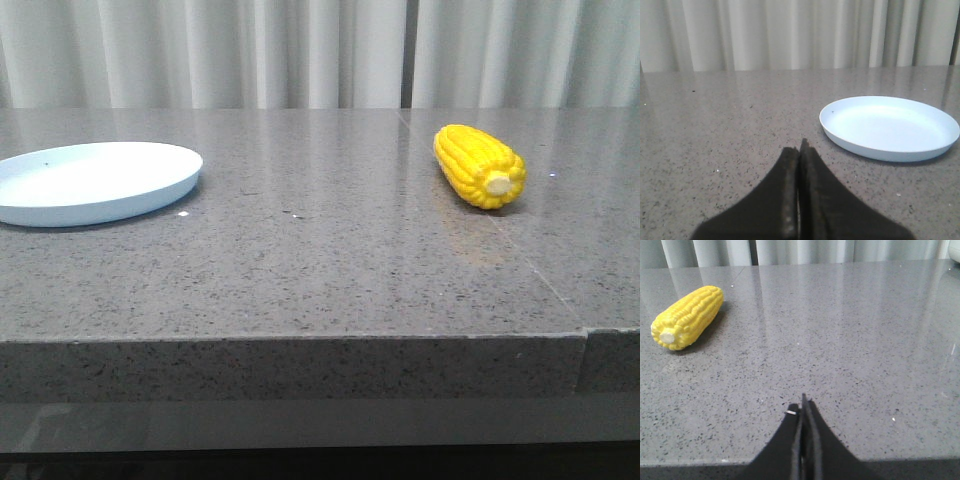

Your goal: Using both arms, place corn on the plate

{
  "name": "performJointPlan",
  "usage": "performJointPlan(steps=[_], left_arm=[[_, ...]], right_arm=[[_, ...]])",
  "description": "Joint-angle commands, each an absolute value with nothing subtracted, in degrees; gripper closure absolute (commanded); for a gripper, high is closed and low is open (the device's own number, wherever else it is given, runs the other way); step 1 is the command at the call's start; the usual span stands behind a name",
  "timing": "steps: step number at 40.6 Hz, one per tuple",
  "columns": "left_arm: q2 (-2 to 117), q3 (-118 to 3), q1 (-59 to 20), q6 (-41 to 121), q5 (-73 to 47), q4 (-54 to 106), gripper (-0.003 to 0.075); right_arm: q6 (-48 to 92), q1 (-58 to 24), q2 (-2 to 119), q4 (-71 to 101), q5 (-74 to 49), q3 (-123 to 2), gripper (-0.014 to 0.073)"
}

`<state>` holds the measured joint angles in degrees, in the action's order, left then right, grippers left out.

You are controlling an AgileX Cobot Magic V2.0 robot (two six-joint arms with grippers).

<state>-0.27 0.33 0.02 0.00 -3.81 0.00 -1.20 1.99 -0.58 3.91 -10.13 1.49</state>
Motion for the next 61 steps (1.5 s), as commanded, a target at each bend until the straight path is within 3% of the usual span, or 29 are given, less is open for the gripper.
performJointPlan(steps=[1, 9, 16, 25, 33, 41, 46, 54, 57, 61], left_arm=[[-1.3, 0.3, 0.1, 0.0, 6.8, 0.5, 0.0741], [-1.2, -4.7, 0.1, 0.0, 11.2, 0.5, 0.0741], [2.3, -14.5, 0.1, 0.3, 1.6, 0.0, 0.0741], [15.1, -25.0, 0.1, 0.3, -9.0, -2.5, 0.0741], [23.2, -27.3, 0.1, 0.3, -8.8, -2.5, 0.0741], [23.8, -27.3, 0.1, 0.3, -8.0, -2.5, 0.0731], [23.8, -27.3, 0.1, 0.3, -7.8, -2.5, 0.0584], [23.8, -27.3, 0.1, 0.3, -7.8, -2.4, 0.0174], [23.8, -27.3, 0.1, 0.3, -7.8, -2.4, 0.0097], [23.8, -27.3, 0.1, 0.3, -7.7, -2.3, 0.0081]], right_arm=[[-0.9, 2.3, -1.3, 4.2, -3.4, 0.5, 0.0715], [-0.9, 2.3, -1.3, 4.2, -6.4, -5.4, 0.0715], [-0.9, 2.3, 0.1, 4.2, -13.3, -14.6, 0.0714], [-0.9, 2.3, 11.8, 4.7, -17.4, -24.8, 0.0714], [-0.9, 2.3, 21.0, 4.7, -17.2, -28.6, 0.0714], [-0.9, 2.3, 22.0, 4.7, -16.0, -28.6, 0.0704], [-0.9, 2.3, 22.0, 4.7, -16.1, -28.6, 0.0552], [-0.9, 2.3, 22.0, 4.7, -16.0, -28.6, 0.0134], [-0.9, 2.3, 22.0, 4.7, -16.0, -28.6, 0.0036], [-0.9, 2.3, 22.0, 4.7, -16.1, -28.6, 0.0002]])
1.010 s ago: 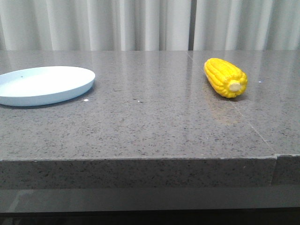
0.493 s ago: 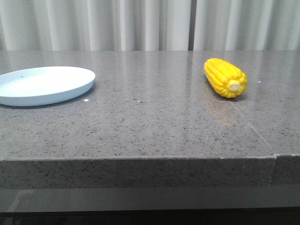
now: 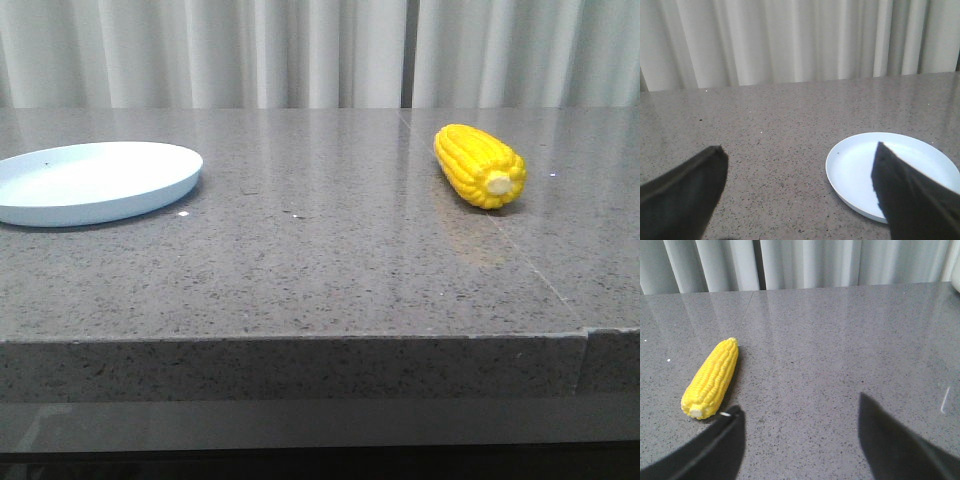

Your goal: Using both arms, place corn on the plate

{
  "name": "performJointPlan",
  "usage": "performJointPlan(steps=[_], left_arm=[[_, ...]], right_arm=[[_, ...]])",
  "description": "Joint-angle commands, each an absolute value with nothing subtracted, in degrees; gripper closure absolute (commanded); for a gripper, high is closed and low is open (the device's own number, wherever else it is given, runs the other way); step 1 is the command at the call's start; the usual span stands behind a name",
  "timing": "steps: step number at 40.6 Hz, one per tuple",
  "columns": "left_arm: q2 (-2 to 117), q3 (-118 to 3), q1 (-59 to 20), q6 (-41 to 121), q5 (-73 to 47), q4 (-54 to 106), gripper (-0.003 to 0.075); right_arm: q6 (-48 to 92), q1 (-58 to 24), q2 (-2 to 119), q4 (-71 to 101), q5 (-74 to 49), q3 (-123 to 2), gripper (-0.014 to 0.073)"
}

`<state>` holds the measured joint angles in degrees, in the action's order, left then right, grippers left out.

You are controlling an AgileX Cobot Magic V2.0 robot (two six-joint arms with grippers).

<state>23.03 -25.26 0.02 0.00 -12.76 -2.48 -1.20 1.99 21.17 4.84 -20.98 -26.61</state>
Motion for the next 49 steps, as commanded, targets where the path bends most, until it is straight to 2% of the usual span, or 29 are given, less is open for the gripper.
performJointPlan(steps=[1, 11, 16, 22, 33, 49], left_arm=[[23.8, -27.3, 0.1, 0.3, -7.7, -2.3, 0.0081], [23.8, -27.3, 0.1, 0.3, -6.8, -1.7, 0.0082], [27.5, -29.5, -0.1, 0.3, -9.3, -0.9, 0.0082], [38.8, -36.9, -0.1, 0.3, -14.1, 0.8, 0.0082], [61.6, -54.7, -0.1, 0.3, -32.1, 1.1, 0.0082], [84.3, -70.2, -3.5, 1.5, -43.2, 3.3, 0.0082]], right_arm=[[-0.9, 2.3, 22.0, 4.7, -16.1, -28.6, 0.0002], [-0.9, 2.3, 22.0, 4.7, -16.1, -28.6, 0.0002], [-0.9, 2.3, 22.0, 4.7, -16.1, -28.6, 0.0002], [-0.9, 2.3, 22.0, 4.7, -16.1, -28.6, 0.0002], [-0.9, 2.3, 22.0, 4.7, -16.1, -28.6, 0.0002], [-0.9, 2.3, 22.0, 4.7, -16.1, -28.6, 0.0002]])
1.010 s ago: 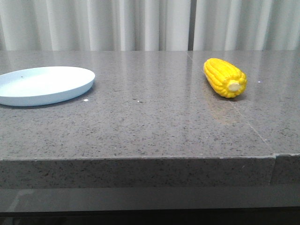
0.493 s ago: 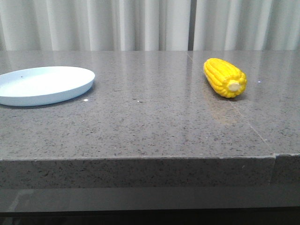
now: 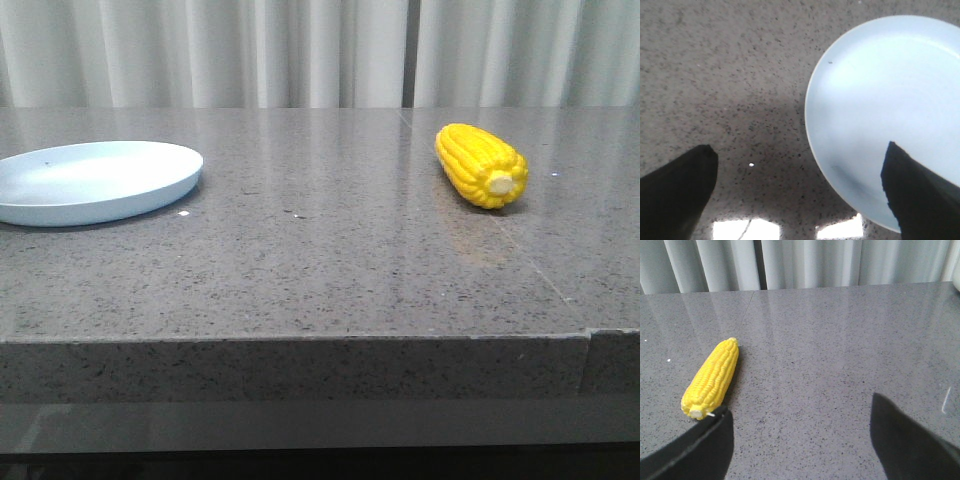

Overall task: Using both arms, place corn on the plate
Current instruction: 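Lower the left gripper onto the rim of the pale blue plate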

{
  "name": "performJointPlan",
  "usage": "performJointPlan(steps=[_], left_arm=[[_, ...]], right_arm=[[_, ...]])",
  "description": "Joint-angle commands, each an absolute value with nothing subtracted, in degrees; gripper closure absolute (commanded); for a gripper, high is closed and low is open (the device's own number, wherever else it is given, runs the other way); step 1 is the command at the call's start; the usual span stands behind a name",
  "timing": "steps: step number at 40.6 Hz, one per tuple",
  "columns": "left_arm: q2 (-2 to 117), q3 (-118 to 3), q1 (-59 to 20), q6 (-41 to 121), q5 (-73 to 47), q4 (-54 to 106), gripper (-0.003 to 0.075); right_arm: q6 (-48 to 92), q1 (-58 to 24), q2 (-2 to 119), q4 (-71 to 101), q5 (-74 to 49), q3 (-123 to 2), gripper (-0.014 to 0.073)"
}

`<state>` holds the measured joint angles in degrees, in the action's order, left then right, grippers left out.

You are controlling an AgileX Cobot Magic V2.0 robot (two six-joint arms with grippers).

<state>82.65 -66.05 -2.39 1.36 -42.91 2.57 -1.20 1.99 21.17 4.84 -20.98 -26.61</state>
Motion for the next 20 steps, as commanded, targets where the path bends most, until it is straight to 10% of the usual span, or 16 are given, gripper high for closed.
performJointPlan(steps=[1, 20], left_arm=[[86.0, -71.2, -3.8, 1.5, -44.3, 3.3, 0.0082], [98.7, -80.8, -4.3, 1.5, -50.5, 3.6, 0.0143]], right_arm=[[-0.9, 2.3, 22.0, 4.7, -16.1, -28.6, 0.0002], [-0.9, 2.3, 22.0, 4.7, -16.1, -28.6, 0.0002]])
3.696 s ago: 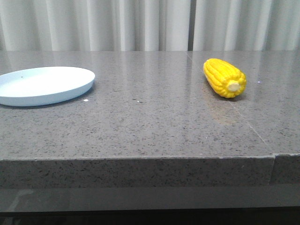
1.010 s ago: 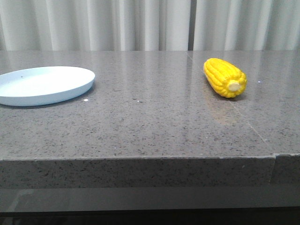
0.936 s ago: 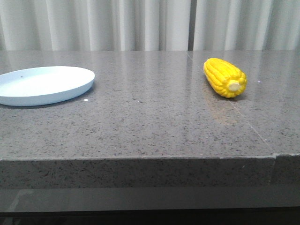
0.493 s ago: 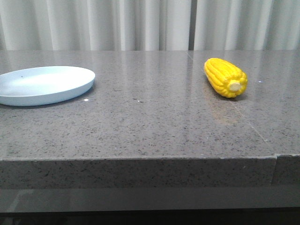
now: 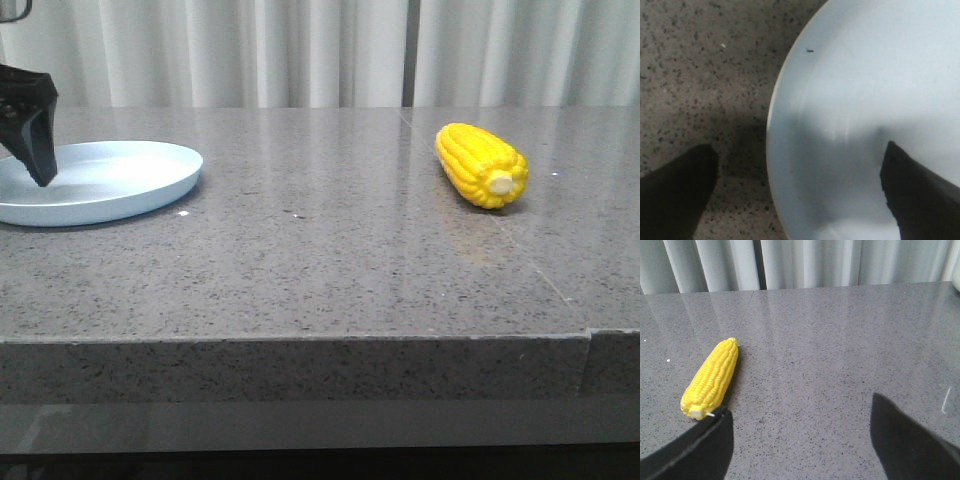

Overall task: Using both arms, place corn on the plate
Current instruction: 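Lower the left gripper onto the rim of the pale blue plate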

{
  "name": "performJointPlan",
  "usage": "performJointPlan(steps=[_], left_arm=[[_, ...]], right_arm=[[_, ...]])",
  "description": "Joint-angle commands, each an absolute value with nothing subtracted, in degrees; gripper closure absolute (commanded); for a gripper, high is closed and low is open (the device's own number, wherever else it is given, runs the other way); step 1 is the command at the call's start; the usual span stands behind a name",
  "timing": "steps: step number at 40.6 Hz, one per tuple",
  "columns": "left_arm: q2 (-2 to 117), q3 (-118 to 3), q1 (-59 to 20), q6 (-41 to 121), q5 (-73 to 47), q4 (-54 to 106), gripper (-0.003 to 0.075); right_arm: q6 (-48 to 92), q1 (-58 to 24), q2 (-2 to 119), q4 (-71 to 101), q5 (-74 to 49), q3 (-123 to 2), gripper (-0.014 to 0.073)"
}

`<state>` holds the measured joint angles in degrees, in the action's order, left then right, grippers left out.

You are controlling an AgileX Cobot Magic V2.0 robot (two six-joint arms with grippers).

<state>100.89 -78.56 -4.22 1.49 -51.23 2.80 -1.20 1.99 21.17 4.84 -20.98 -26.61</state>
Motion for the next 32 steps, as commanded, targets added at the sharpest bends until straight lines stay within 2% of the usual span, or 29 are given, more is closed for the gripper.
performJointPlan(steps=[1, 4, 14, 18, 32], left_arm=[[98.7, -80.8, -4.3, 1.5, -50.6, 3.6, 0.0164], [98.7, -80.8, -4.3, 1.5, -50.7, 3.8, 0.0253], [98.7, -80.8, -4.3, 1.5, -51.0, 3.8, 0.0622], [98.7, -80.8, -4.3, 1.5, -51.0, 3.8, 0.0736], [98.0, -83.1, -4.4, 1.5, -50.8, 8.8, 0.0741]], right_arm=[[-0.9, 2.3, 22.0, 4.7, -16.1, -28.6, 0.0002], [-0.9, 2.3, 22.0, 4.7, -16.1, -28.6, 0.0002], [-0.9, 2.3, 22.0, 4.7, -16.1, -28.6, 0.0002], [-0.9, 2.3, 22.0, 4.7, -16.1, -28.6, 0.0002], [-0.9, 2.3, 22.0, 4.7, -16.1, -28.6, 0.0002]])
